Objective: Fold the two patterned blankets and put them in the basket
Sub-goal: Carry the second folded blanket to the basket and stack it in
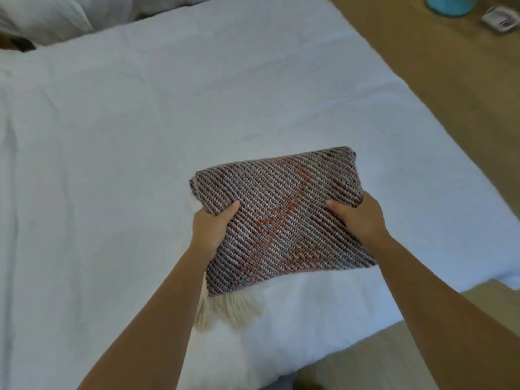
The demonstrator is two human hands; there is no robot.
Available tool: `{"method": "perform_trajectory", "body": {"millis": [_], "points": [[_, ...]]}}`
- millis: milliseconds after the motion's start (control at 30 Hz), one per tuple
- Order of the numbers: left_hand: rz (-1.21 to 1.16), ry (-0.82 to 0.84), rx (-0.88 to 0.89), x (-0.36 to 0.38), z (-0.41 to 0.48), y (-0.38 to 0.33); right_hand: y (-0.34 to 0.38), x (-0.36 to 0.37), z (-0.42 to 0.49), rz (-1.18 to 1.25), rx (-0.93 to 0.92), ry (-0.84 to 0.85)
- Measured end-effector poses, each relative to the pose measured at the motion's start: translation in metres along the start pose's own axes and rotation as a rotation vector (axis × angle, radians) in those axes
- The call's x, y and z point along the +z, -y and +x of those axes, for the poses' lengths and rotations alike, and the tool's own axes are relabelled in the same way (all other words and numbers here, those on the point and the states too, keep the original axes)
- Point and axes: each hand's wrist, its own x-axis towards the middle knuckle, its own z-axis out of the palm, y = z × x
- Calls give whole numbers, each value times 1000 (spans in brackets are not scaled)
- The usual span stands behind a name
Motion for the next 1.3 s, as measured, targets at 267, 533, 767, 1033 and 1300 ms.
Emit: {"method": "perform_trajectory", "body": {"millis": [267,533,767,1033,1300], "points": [[91,304,190,99,-124,-43,-72,-160,-104,119,74,-299],[243,682,286,250,-289,-25,-213,-314,-238,349,267,-592],[441,984,319,386,-422,8,-325,-406,-346,369,473,-914],[633,1282,367,548,-562,48,-430,-494,-419,516,683,-1218],[831,1567,478,694,-722,95,-516,-575,-488,685,862,-1498]]}}
